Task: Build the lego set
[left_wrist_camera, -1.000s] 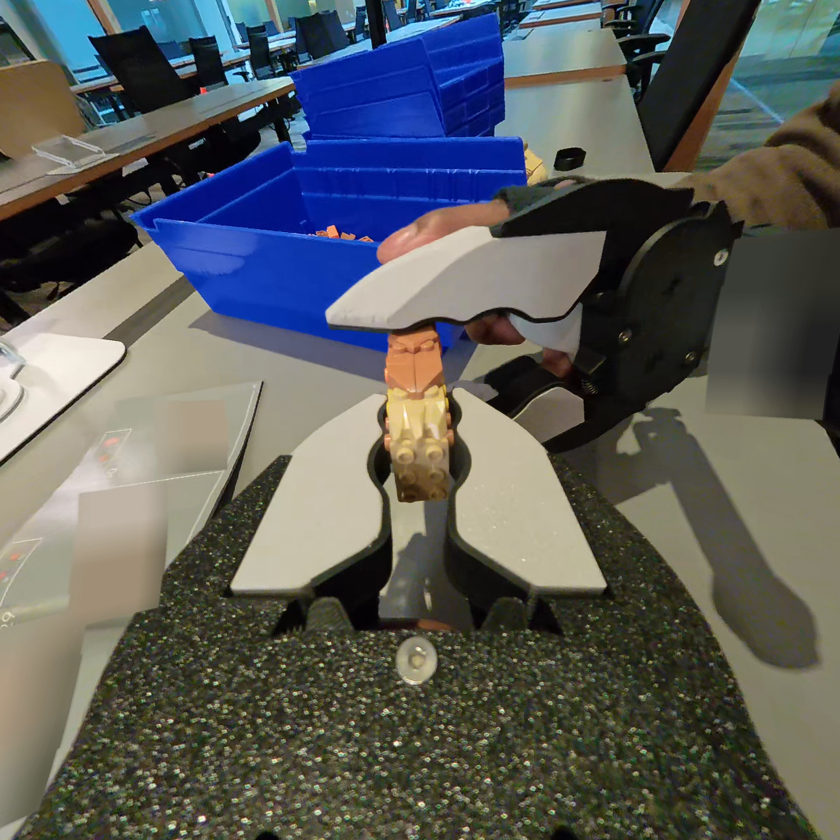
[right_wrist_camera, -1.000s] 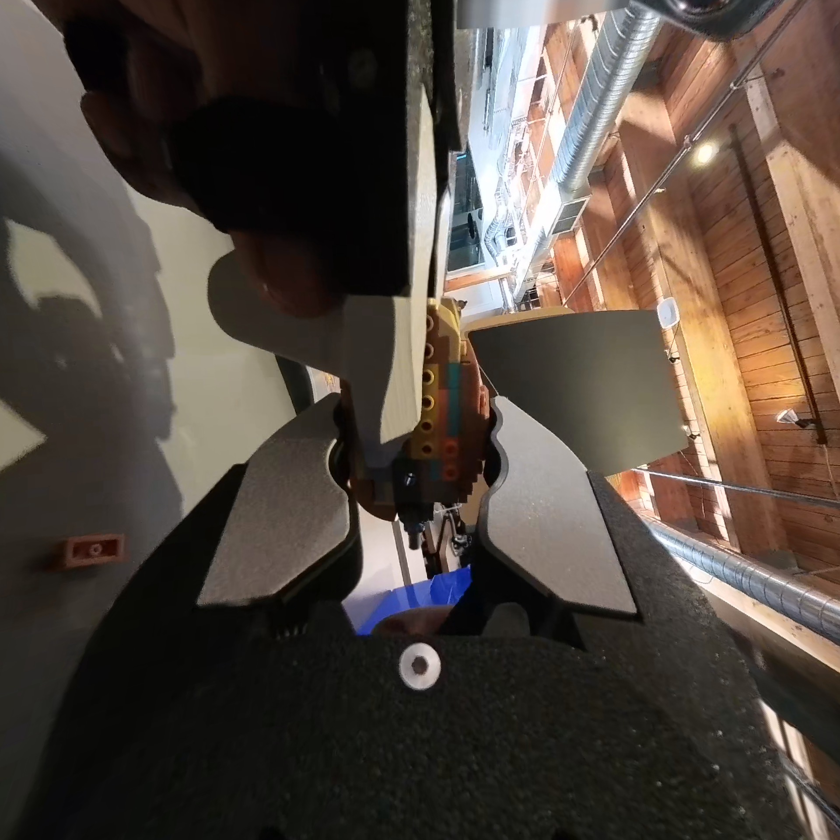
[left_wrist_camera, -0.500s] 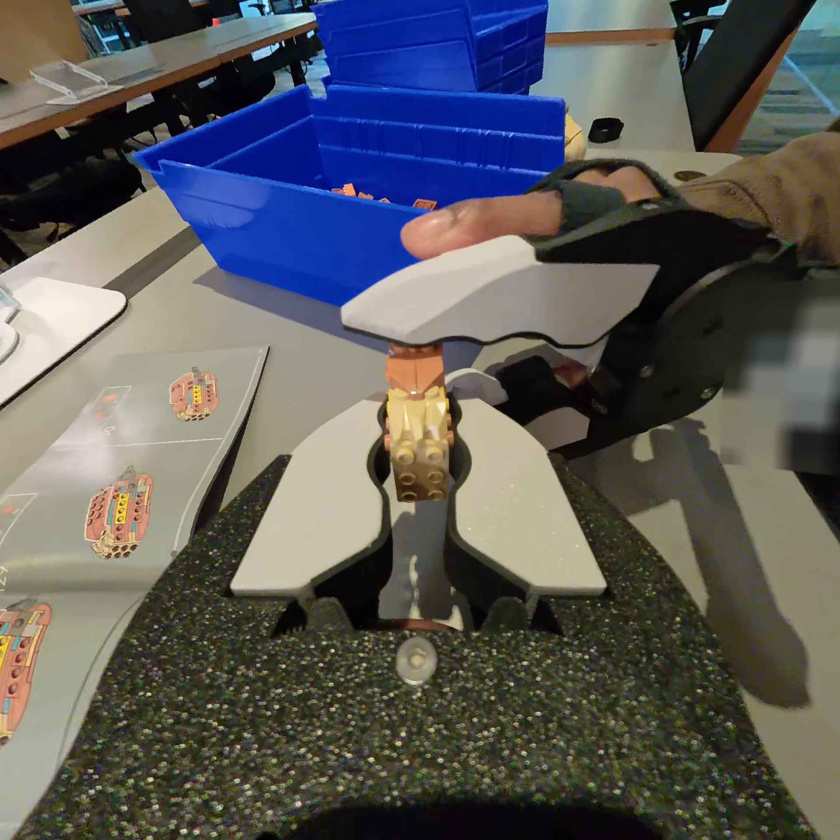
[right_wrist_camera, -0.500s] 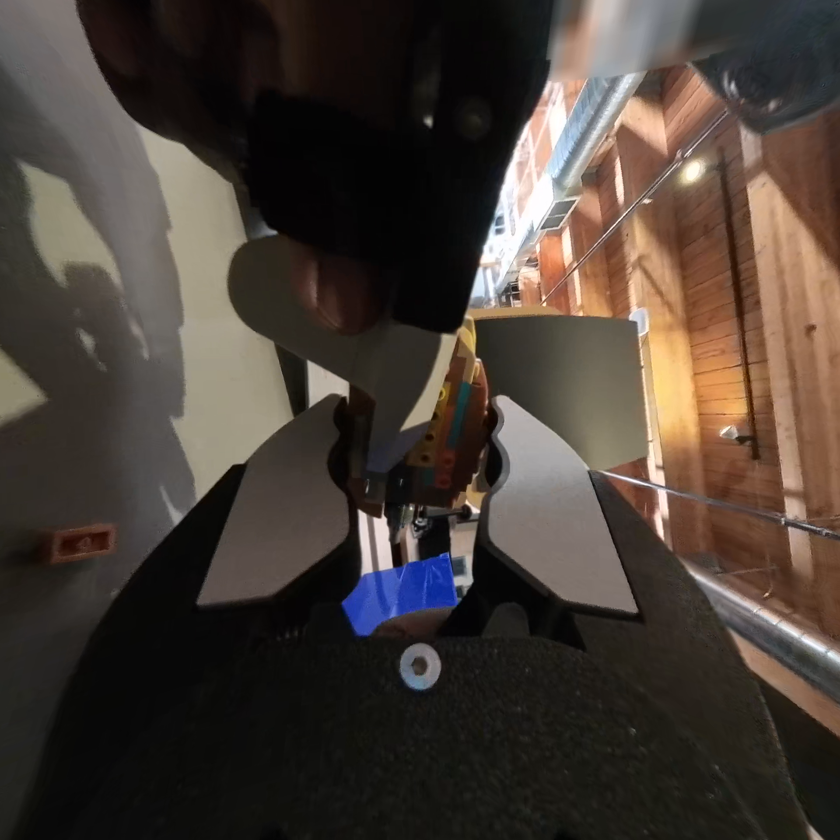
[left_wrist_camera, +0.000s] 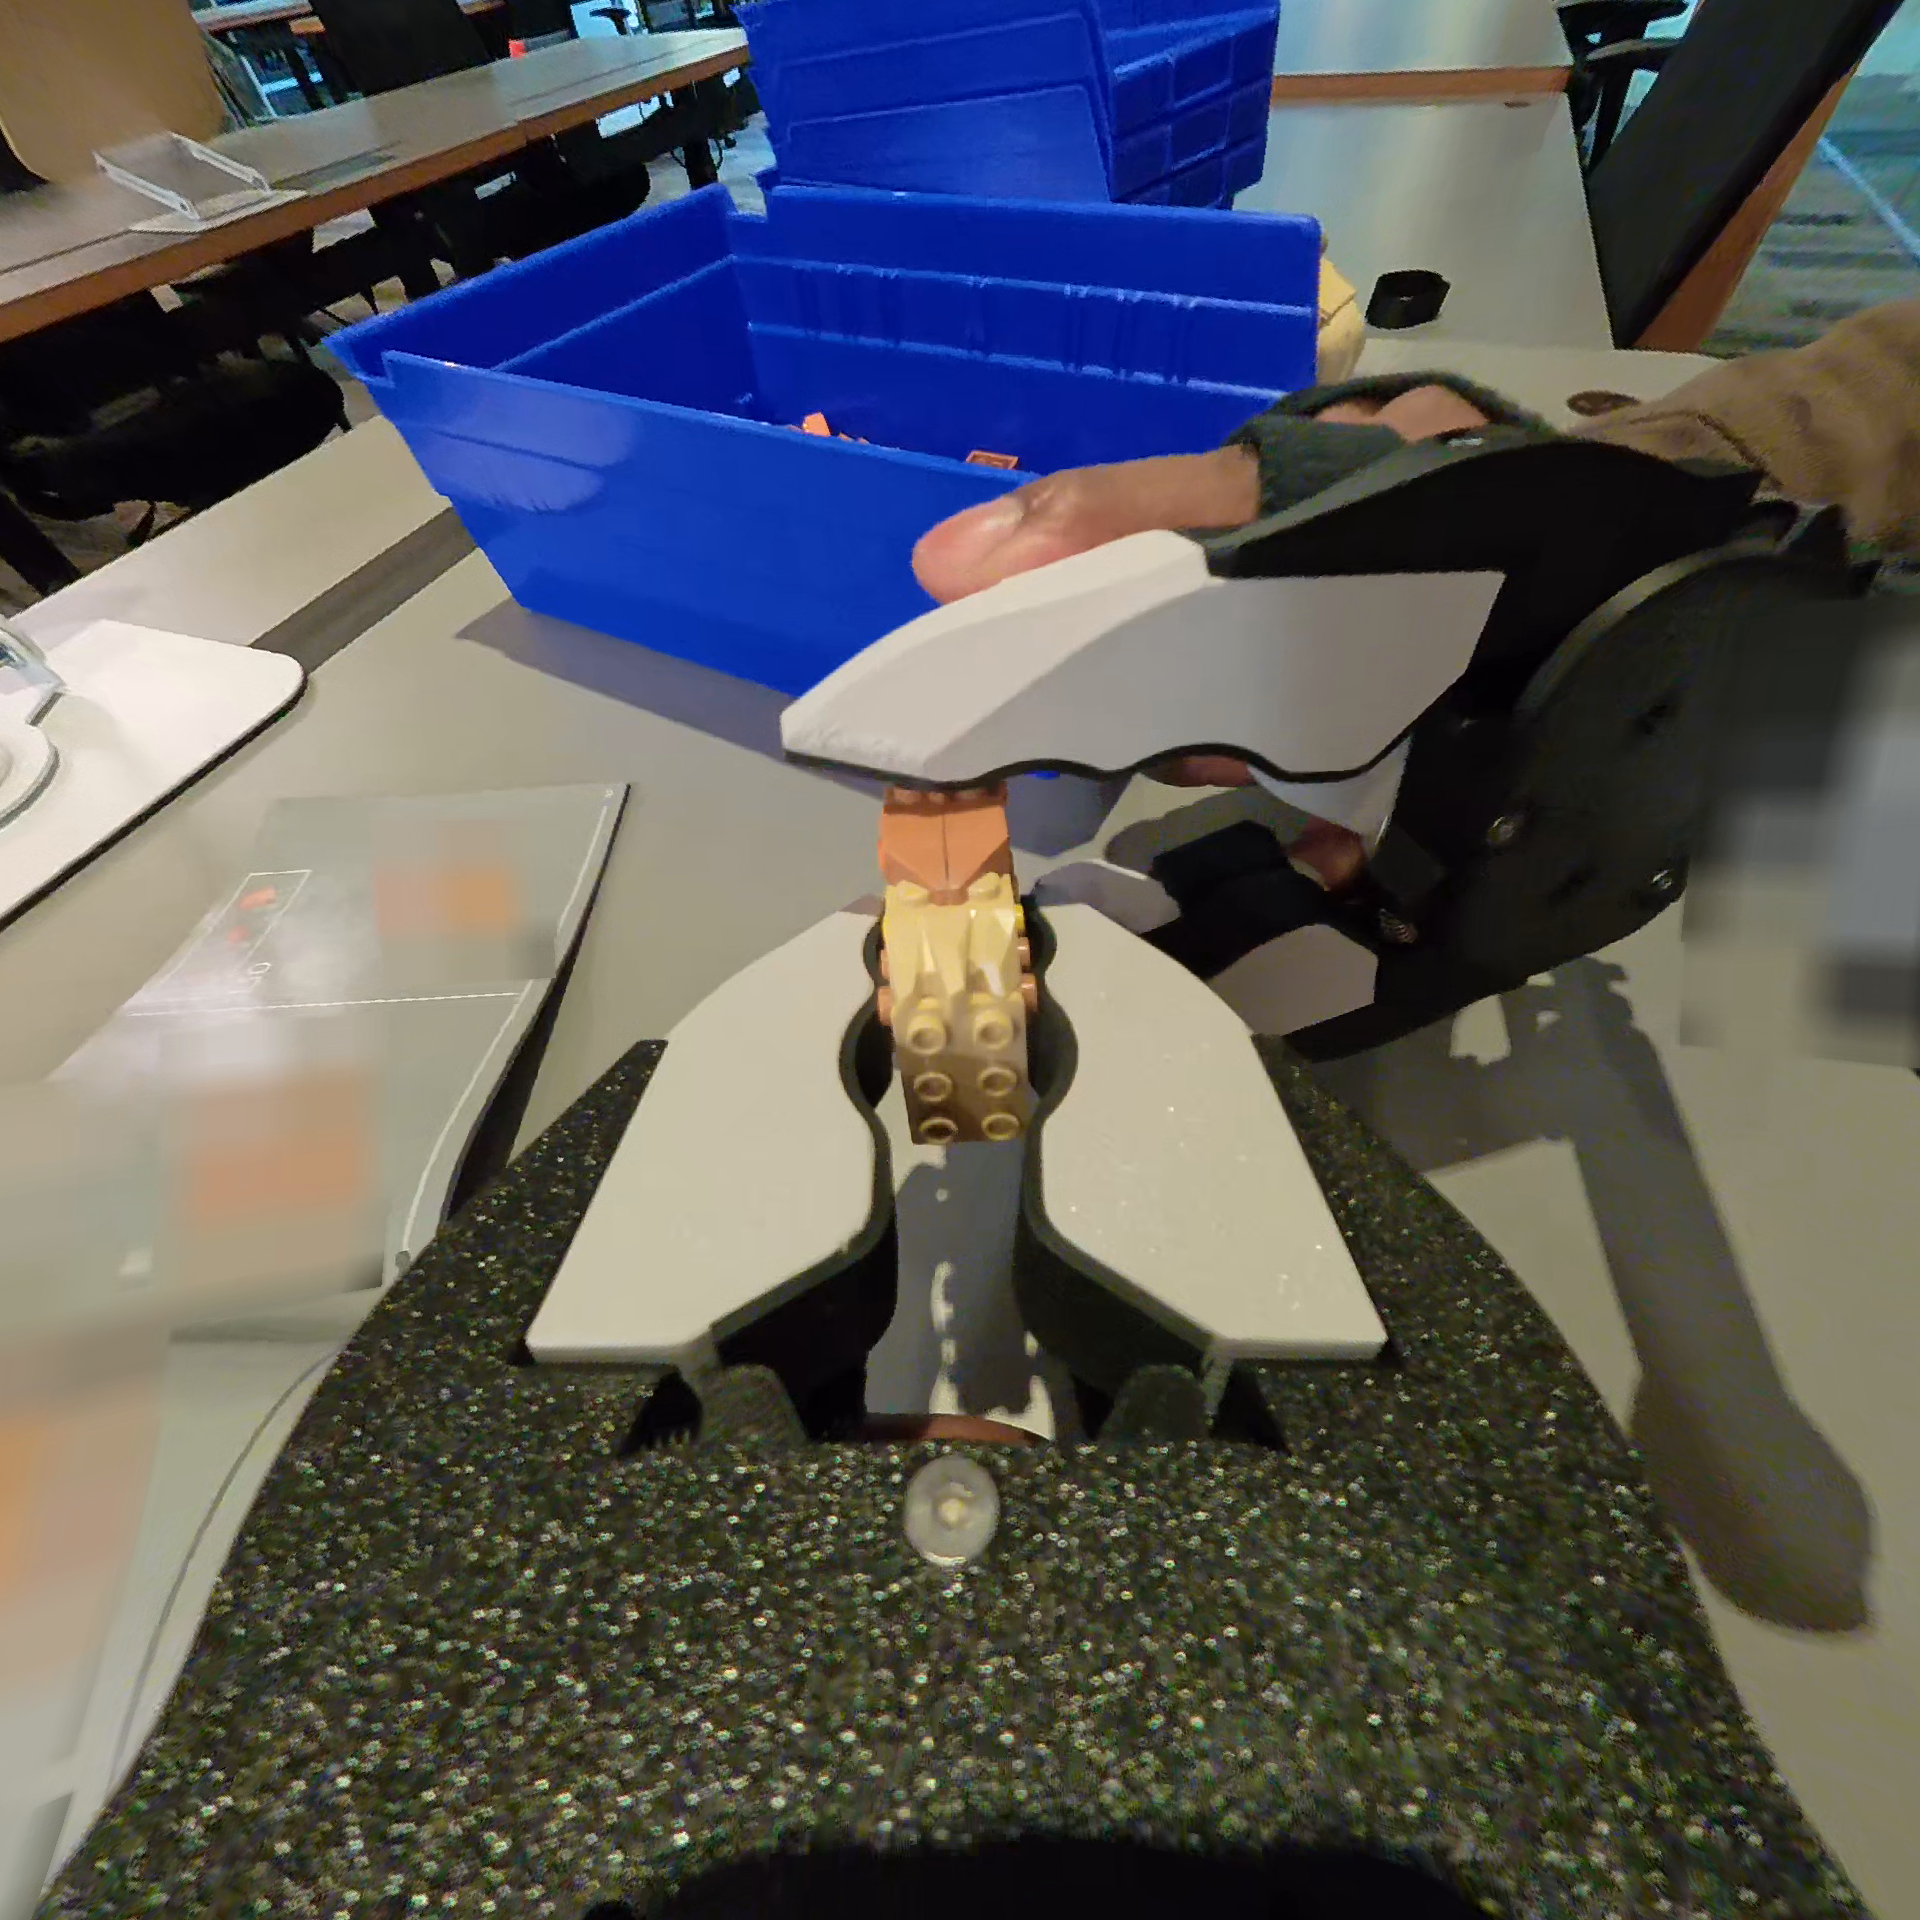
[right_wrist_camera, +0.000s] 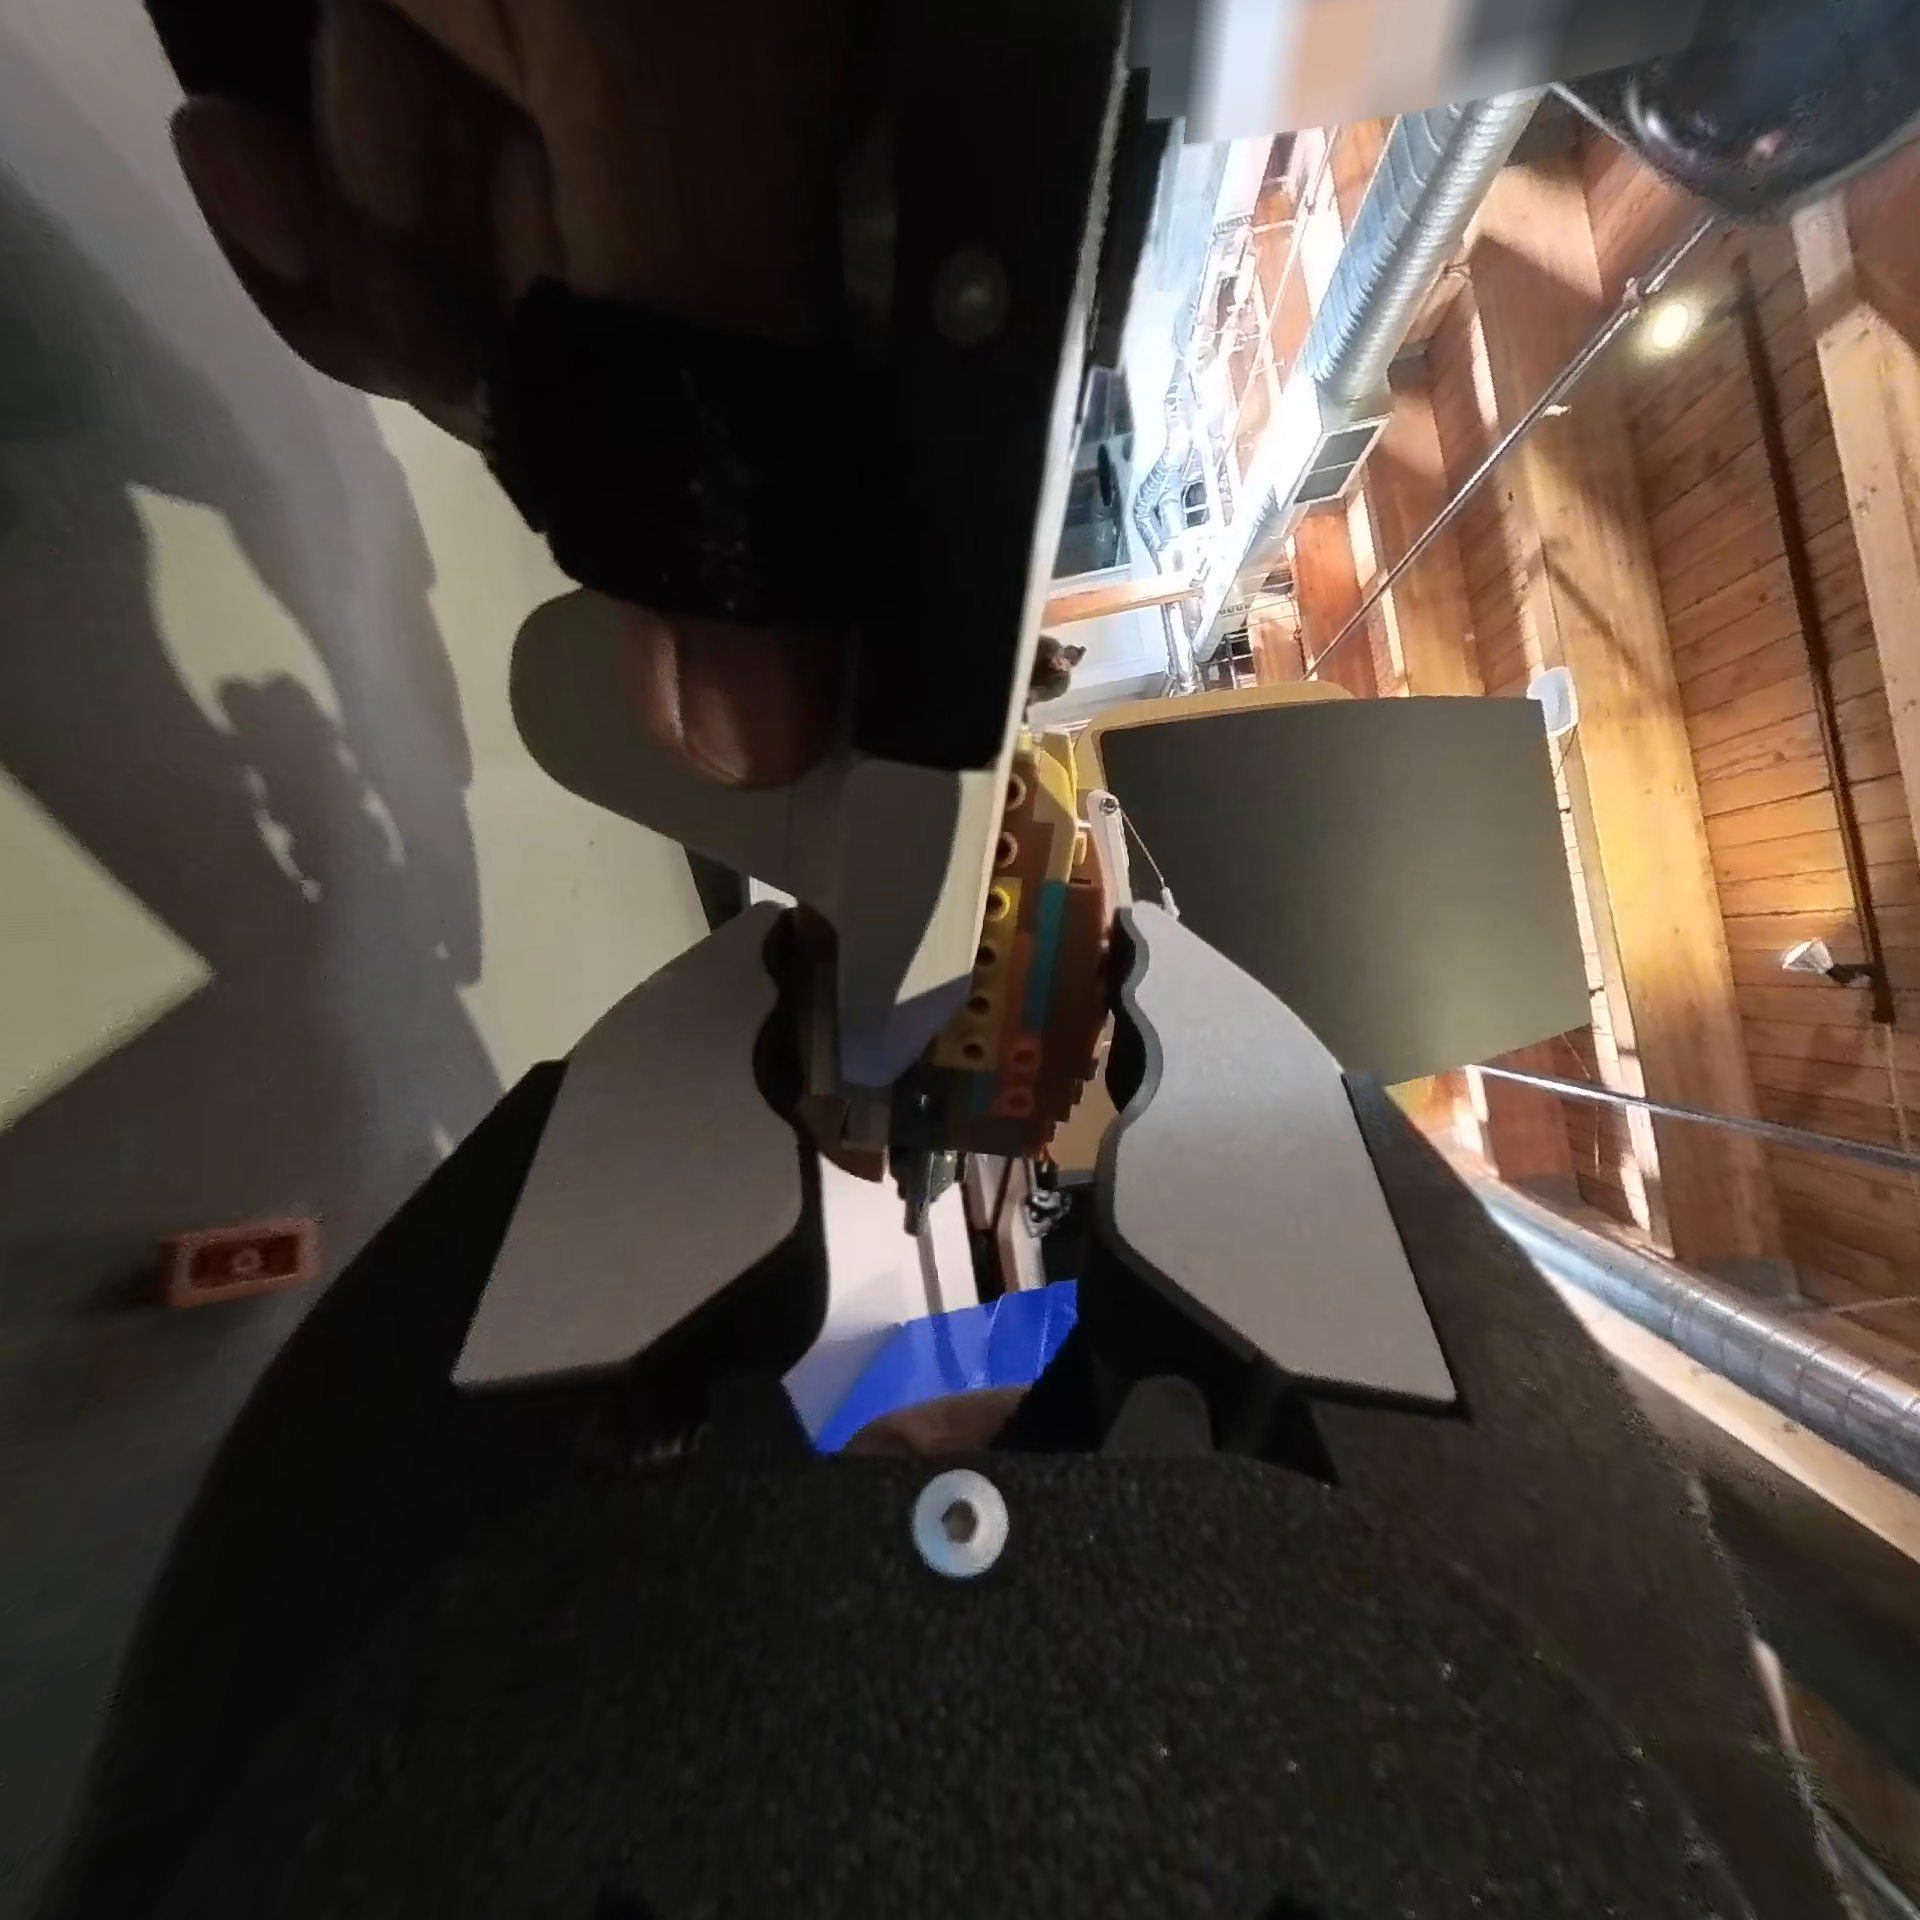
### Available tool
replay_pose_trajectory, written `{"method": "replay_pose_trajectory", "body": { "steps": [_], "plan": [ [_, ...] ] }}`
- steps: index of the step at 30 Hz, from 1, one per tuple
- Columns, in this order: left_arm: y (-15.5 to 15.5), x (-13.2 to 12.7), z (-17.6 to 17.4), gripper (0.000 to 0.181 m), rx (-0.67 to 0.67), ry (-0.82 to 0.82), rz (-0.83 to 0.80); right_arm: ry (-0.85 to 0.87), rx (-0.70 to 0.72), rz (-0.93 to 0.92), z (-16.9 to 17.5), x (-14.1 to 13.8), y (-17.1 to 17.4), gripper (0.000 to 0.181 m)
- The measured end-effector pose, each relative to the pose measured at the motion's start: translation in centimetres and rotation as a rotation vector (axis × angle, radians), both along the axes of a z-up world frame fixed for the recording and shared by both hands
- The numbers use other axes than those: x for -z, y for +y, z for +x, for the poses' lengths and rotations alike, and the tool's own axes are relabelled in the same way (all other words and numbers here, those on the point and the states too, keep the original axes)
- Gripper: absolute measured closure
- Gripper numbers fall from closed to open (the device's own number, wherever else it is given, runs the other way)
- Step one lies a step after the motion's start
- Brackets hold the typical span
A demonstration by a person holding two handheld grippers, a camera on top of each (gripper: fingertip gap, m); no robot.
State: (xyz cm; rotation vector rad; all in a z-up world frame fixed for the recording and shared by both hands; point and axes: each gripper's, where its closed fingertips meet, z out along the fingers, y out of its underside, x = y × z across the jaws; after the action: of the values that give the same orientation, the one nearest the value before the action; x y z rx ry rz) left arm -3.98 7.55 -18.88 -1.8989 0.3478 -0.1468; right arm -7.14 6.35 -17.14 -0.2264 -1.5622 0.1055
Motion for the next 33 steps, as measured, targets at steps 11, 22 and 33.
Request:
{"method": "replay_pose_trajectory", "body": {
  "steps": [11,22,33],
  "plan": [
    [-0.6,0.9,-3.1,0.159,-0.062,-0.05,-0.019,-0.367,-0.054,-0.46,4.2,2.0,1.9,0.131],
    [-2.0,5.9,-1.3,0.159,0.064,0.034,-0.305,-0.531,-0.052,-0.657,4.7,4.4,1.5,0.138],
    [-3.1,7.3,-1.6,0.159,0.085,0.061,-0.407,-0.634,-0.043,-0.649,5.5,6.3,1.4,0.139]
  ]
}}
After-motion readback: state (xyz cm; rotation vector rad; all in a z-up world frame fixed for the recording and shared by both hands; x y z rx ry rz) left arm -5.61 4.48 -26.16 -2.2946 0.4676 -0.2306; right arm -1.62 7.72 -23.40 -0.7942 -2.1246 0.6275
